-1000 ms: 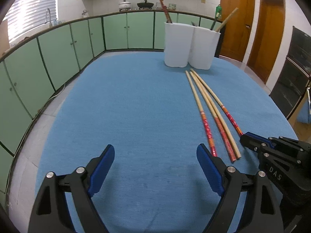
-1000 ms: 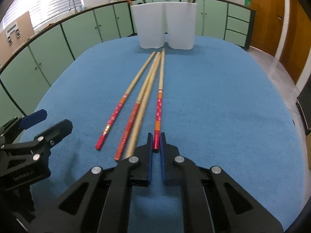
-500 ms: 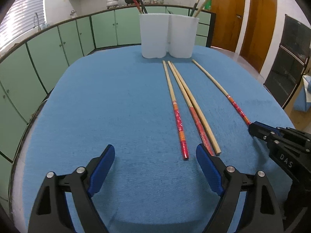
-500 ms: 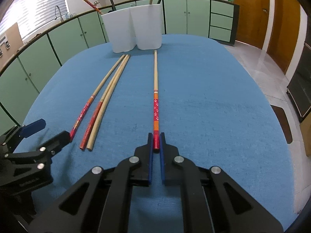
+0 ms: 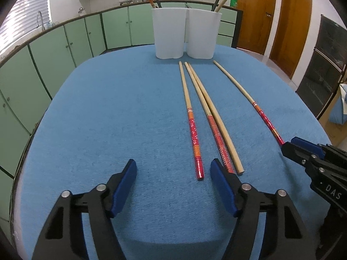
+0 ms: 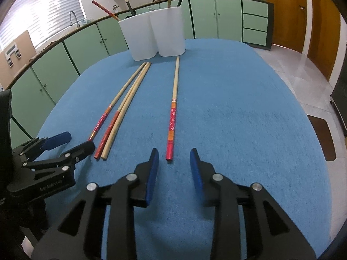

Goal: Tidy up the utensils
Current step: 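Grasp a red-patterned chopstick with the right tool while the left tool grasps another red-patterned one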

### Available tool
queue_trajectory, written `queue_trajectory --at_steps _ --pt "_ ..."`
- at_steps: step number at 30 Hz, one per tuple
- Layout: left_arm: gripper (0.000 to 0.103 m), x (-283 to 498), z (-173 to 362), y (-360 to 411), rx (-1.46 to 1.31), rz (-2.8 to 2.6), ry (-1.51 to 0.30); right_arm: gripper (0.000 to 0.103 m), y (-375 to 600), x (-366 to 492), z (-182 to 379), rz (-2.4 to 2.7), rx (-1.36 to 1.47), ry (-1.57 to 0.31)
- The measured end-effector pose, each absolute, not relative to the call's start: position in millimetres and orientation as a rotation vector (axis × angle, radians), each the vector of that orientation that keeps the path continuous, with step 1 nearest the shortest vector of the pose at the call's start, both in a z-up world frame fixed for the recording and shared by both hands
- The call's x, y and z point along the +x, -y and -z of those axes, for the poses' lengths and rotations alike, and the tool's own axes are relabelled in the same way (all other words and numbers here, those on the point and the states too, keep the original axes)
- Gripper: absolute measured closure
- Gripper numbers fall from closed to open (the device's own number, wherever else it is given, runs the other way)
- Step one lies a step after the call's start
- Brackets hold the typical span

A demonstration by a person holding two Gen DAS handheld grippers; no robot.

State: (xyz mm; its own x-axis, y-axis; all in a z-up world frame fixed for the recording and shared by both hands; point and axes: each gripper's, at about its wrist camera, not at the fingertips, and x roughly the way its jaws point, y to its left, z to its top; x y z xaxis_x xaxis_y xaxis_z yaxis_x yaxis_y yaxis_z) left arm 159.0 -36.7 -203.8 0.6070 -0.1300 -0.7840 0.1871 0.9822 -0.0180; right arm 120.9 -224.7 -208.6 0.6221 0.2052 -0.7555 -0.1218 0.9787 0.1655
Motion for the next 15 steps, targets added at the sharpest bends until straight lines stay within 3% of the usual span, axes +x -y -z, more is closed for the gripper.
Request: queue_trajectory --at_steps 4,8,12,15 --pt "0.041 159.6 203.3 38.6 0.063 0.183 -0.899 0.074 216.1 121.6 209.6 -0.191 0.064 -0.887" --pt "0.060 159.3 202.0 40.5 0.054 0.189 -0.895 0.084 212.5 124.2 210.7 -0.187 0.042 -0.893" --pt "0.069 159.2 201.3 43.1 0.049 0.186 -0.893 0.097 212.9 126.7 211.5 -0.174 0.041 -0.898" --pt "0.083 158.4 200.7 45.8 0.051 0.190 -0.892 0.098 211.2 128.2 211.0 -0.167 0.028 -0.898"
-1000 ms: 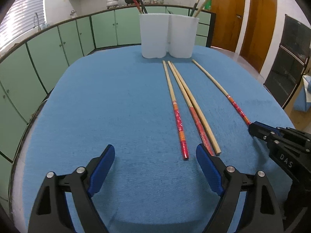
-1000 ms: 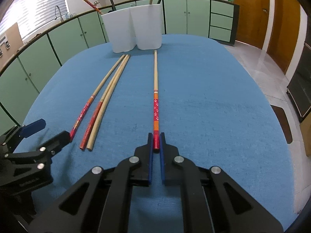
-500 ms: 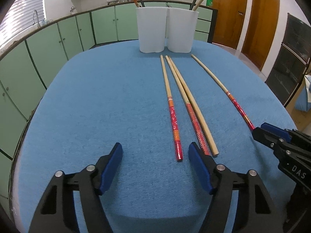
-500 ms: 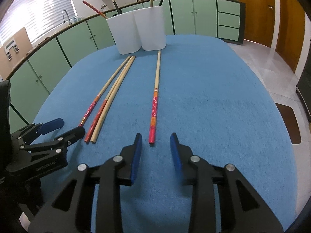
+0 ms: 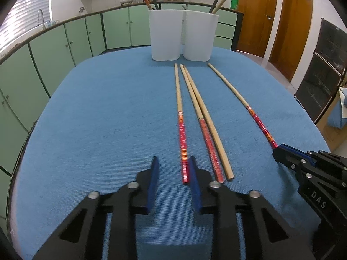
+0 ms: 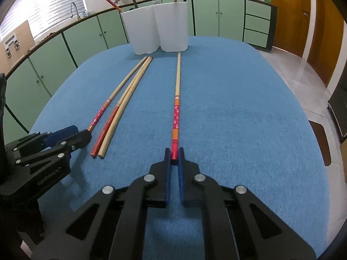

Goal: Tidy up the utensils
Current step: 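Grasp a red-patterned chopstick with the right tool while the left tool grasps another red-patterned one, then carry both red-patterned chopsticks into the white holder and open both tools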

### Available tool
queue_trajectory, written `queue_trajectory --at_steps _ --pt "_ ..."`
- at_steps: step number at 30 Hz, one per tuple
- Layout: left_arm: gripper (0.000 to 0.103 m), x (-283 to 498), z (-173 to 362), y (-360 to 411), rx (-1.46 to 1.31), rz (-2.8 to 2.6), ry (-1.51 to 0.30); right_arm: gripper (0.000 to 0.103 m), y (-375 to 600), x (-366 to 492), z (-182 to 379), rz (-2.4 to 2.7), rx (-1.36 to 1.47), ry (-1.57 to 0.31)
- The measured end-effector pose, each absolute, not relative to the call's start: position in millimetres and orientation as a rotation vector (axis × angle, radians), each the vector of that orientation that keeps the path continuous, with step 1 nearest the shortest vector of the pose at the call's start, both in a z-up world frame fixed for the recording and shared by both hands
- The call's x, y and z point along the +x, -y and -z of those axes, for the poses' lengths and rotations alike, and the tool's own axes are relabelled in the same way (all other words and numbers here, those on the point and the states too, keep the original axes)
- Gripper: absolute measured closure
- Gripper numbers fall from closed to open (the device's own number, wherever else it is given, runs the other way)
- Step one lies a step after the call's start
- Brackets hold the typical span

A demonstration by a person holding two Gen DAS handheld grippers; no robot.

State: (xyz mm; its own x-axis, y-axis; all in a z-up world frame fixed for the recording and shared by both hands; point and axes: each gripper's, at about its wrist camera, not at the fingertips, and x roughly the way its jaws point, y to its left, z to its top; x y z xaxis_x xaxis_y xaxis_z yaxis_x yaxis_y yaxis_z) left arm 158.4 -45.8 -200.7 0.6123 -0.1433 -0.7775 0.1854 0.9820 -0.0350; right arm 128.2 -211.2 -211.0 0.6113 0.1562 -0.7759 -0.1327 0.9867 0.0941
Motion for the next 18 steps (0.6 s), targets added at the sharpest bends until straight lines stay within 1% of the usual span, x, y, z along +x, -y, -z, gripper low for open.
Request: queue_trajectory --at_steps 2,4,10,18 --pt "0.094 158.6 200.5 47.0 0.046 0.192 -0.894 0.098 208.5 127.5 210.0 -0.169 0.014 -0.893" --pt "0.097 158.7 199.5 46.1 0.033 0.198 -0.899 0.098 208.9 125.6 208.4 -0.175 0.022 -0.888" --pt "0.097 154.6 185.9 39.0 0.016 0.202 -0.885 0.098 214.4 119.6 191.9 -0.184 0.041 -0.852" --pt "0.097 143.7 131.2 30.7 0.029 0.203 -0.762 0.098 224.9 116.5 151.8 -0.185 0.058 -0.768"
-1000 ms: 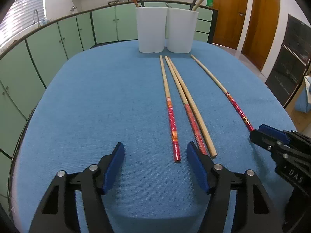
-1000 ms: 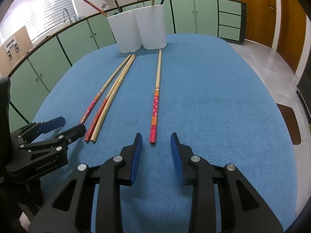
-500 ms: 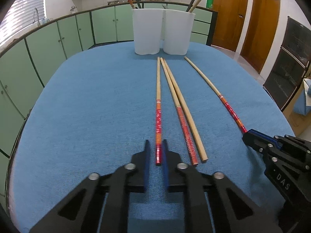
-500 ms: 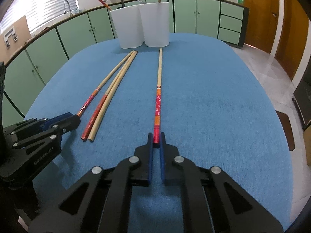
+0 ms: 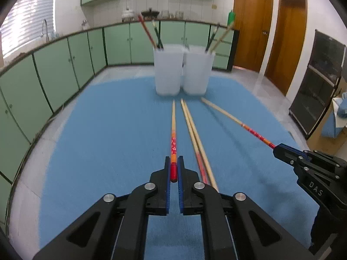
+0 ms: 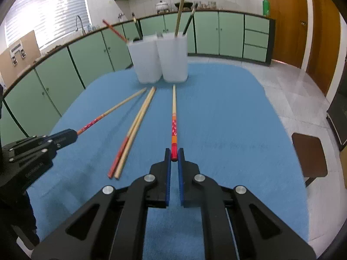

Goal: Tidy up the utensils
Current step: 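Carry both red-patterned chopsticks into the white holder and open both tools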

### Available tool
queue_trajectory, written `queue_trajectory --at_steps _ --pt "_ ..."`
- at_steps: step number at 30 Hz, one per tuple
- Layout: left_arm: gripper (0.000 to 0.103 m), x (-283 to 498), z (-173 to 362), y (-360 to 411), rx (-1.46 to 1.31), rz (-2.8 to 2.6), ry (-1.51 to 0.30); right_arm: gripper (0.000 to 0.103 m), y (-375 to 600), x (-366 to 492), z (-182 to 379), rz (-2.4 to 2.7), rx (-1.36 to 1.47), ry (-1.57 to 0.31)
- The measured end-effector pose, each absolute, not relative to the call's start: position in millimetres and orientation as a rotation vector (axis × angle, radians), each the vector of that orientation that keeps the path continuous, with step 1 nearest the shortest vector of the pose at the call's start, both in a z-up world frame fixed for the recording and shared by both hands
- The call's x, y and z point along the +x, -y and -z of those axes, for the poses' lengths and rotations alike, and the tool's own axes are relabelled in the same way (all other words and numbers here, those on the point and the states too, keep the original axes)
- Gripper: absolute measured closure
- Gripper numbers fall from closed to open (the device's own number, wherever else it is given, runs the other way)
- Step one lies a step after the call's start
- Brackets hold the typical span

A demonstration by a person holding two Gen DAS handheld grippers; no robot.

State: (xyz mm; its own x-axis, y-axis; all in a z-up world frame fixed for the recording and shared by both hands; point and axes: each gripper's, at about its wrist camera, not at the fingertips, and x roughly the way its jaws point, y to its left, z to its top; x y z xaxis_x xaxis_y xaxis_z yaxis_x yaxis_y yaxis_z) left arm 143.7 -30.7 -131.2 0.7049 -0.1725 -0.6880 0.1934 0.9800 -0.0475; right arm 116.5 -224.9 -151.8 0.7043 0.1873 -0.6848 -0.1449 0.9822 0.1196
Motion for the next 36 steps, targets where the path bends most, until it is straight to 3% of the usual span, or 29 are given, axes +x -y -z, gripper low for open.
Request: queue_trajectory --at_steps 16,36 --pt "0.097 150.6 40.7 24.1 0.019 0.249 -0.554 0.098 233.4 123.1 40.2 -0.236 0.051 -0.552" --pt "0.097 184.4 -26.9 33.4 0.011 0.355 -0.425 0.098 217.5 187.7 -56.2 -0.325 -0.001 -0.434"
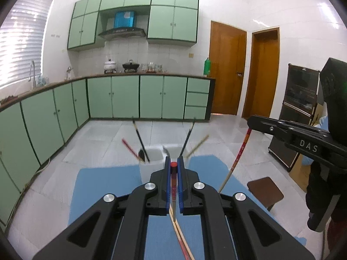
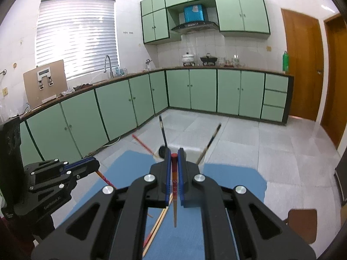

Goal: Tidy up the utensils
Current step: 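Carry both red-patterned chopsticks into the white holder and open both tools, then move both open tools back to the last two chopsticks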

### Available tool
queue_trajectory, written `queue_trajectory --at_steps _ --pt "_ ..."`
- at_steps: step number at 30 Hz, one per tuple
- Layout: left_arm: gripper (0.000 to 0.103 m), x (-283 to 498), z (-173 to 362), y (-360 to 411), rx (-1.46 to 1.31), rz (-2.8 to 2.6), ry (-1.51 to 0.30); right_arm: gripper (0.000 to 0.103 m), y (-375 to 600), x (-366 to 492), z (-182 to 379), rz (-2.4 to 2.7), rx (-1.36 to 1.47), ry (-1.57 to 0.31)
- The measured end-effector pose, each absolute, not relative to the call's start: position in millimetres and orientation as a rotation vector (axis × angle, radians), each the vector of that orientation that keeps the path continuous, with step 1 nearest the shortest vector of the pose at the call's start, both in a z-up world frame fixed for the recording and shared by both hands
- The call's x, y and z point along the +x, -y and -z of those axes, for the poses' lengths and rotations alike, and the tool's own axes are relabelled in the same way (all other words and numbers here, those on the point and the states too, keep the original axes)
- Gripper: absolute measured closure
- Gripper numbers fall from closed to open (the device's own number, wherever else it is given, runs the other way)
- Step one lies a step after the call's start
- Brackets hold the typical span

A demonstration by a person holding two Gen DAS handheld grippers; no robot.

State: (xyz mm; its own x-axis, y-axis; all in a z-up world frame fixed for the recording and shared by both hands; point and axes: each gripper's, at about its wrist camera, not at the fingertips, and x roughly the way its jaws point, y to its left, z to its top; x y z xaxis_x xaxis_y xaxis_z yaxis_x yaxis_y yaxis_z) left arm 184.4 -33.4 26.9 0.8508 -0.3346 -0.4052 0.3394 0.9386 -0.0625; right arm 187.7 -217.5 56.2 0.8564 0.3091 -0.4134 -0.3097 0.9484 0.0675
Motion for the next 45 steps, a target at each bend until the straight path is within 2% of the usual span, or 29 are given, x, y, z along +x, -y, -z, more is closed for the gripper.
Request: queue_trajectory --at_steps 6,12,24,25,27,29,31,33,35,36,37,40,45 --pt "0.097 220.7 -68.3 39.8 0.017 0.343 -0.324 0.098 221.7 225.5 -97.9 -0.310 0.023 -0.332" --pt "0.097 274.0 -91.2 45.5 0.024 0.300 -0.255 0.098 230.5 278.5 -117.0 -0.278 0.064 -0.275" --pt "0.097 348.9 -24.3 58.8 0.031 0.282 -0.411 0.097 220.5 350.1 -52.1 -0.239 0.042 -0.403" --pt "0.097 352.1 -19.2 58.0 0.026 0.283 -0.427 0.093 219.2 350.2 -47.5 -0.235 0.039 -0.415" --pt "0.090 353.1 -12.1 53.9 0.004 0.288 -0.450 0.088 224.2 347.6 -42.6 -0.222 0.046 -0.421" --pt "0.074 347.0 -11.9 48.3 -0.009 0.286 -0.441 0.079 229.2 339.2 -44.9 -0.202 0.060 -0.401" --pt "0.072 341.1 -16.7 43.7 -0.010 0.285 -0.427 0.068 237.0 329.9 -47.8 -0.180 0.068 -0.384" --pt "0.069 329.5 -24.2 38.8 -0.003 0.283 -0.405 0.066 243.7 318.8 -52.8 -0.162 0.068 -0.366" --pt "0.058 313.7 -31.5 33.7 0.002 0.270 -0.377 0.056 252.2 300.3 -58.4 -0.138 0.063 -0.338" --pt "0.056 306.4 -33.6 31.9 0.004 0.268 -0.369 0.046 255.8 294.1 -59.0 -0.132 0.064 -0.329" --pt "0.054 296.6 -36.0 30.1 0.006 0.268 -0.358 0.041 259.4 284.2 -60.7 -0.124 0.065 -0.313" --pt "0.044 270.0 -40.1 27.1 0.016 0.260 -0.332 0.032 267.2 254.3 -58.1 -0.120 0.047 -0.294" --pt "0.033 221.7 -27.7 21.5 -0.004 0.255 -0.325 0.020 271.9 204.3 -38.8 -0.123 0.031 -0.288"
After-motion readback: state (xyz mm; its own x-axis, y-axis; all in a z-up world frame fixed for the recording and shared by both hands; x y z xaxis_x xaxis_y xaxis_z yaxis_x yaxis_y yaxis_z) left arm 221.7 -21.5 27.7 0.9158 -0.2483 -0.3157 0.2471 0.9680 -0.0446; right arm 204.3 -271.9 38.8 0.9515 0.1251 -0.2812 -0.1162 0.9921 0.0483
